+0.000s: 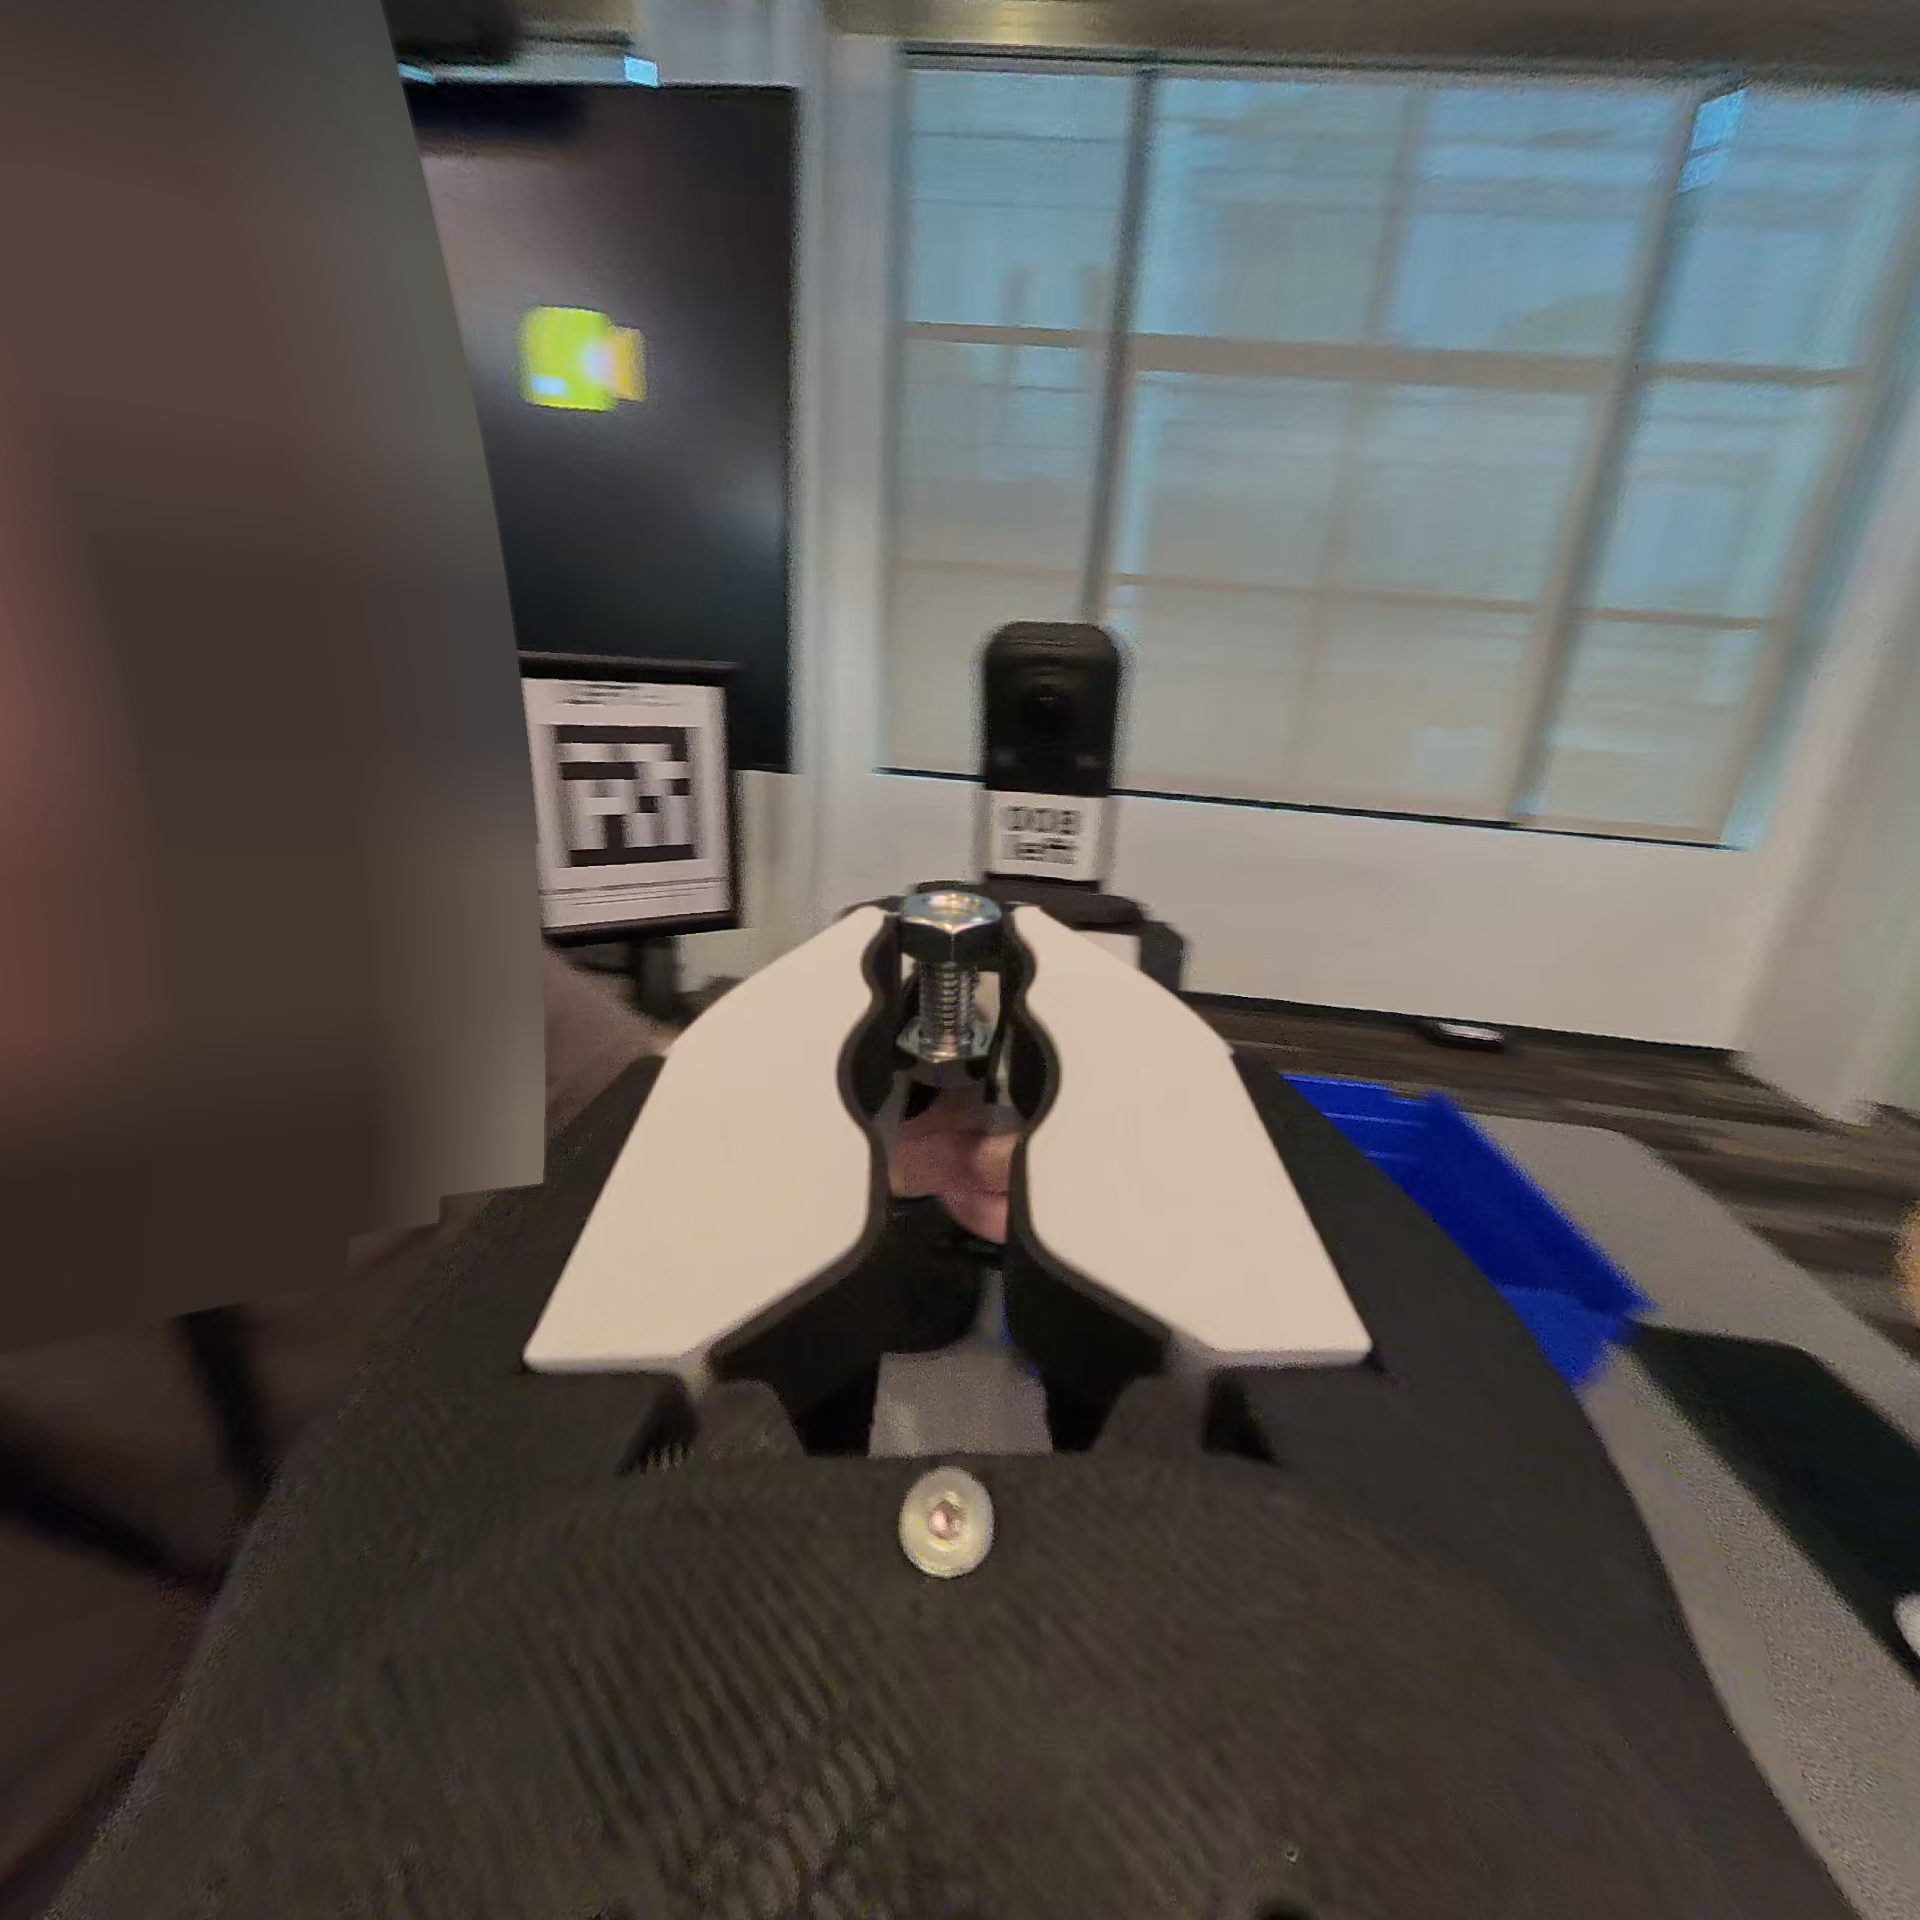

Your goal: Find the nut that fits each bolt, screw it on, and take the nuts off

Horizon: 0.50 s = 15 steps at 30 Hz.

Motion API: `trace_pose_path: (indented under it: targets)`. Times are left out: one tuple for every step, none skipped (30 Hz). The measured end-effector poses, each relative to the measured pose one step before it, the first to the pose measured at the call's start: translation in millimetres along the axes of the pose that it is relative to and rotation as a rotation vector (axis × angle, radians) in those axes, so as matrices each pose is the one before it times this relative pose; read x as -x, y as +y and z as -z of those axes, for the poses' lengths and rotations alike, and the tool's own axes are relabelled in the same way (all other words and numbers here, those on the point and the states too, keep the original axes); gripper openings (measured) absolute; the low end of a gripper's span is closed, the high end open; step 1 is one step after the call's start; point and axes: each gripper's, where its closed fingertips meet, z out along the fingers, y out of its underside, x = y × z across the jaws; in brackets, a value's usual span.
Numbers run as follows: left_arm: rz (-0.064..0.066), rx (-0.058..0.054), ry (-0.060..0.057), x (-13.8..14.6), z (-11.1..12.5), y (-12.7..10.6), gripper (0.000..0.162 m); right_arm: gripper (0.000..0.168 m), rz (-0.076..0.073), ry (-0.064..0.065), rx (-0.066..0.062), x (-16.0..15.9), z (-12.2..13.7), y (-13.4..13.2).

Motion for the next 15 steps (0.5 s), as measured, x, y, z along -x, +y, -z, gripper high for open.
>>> trace_pose_path:
  targets:
    - [0.0217,0.0054,0.0620,-8.78,-1.66,0.87,0.018,0.019,-0.0339,-0.0939,0.0017,9.31,1.47,-0.18]
    - [0.0218,0.0109,0.0679,-9.52,-2.50,2.38,0.018,0.019,-0.0364,-0.1015,0.0044,10.60,1.42,1.11]
    - [0.0210,0.0093,0.0623,-8.82,-3.32,2.90,0.018,0.019,-0.0310,-0.0972,0.0031,10.48,1.05,1.97]
    - [0.0200,0.0133,0.0539,-7.32,-4.22,4.38,0.018,0.019,-0.0206,-0.0843,0.0023,9.52,0.19,3.04]
    - [0.0270,0.0213,0.0574,-7.09,-4.22,5.48,0.018,0.019,-0.0194,-0.0760,0.0039,8.54,-0.83,3.89]
    - [0.0181,0.0071,0.0425,-5.07,-3.63,3.39,0.018,0.018,-0.0240,-0.0614,-0.0025,6.34,-1.24,2.62]
    - [0.0041,-0.0109,0.0210,-2.45,-2.52,0.83,0.018,0.018,-0.0159,-0.0385,-0.0119,3.55,-1.12,0.55]
    - [0.0080,-0.0121,0.0188,-1.89,-1.27,-0.35,0.018,0.018,-0.0017,-0.0236,-0.0135,2.33,-0.58,-0.27]
    - [0.0161,-0.0062,0.0220,-1.94,-0.38,-0.33,0.018,0.018,0.0023,-0.0151,-0.0094,1.72,-0.39,-0.15]
    - [0.0095,-0.0037,0.0077,-0.15,0.19,-0.10,0.018,0.018,-0.0002,-0.0046,-0.0049,0.27,0.13,-0.13]
    - [-0.0017,-0.0031,-0.0050,0.99,0.35,-0.08,0.018,0.018,-0.0006,0.0015,-0.0018,-0.52,0.58,0.01]
    - [-0.0013,-0.0001,-0.0008,0.45,0.25,0.24,0.018,0.018,0.0013,0.0017,0.0001,-0.39,0.26,0.15]
    - [0.0044,0.0017,0.0065,-0.60,0.19,0.35,0.018,0.018,0.0015,0.0011,0.0009,-0.16,-0.11,0.26]
    - [0.0001,-0.0011,0.0003,0.03,0.19,-0.18,0.018,0.018,0.0001,0.0035,0.0000,-0.47,-0.19,-0.15]
    - [-0.0056,-0.0027,-0.0086,0.88,0.49,-0.74,0.018,0.018,0.0014,0.0098,-0.0021,-1.21,0.13,-0.67]
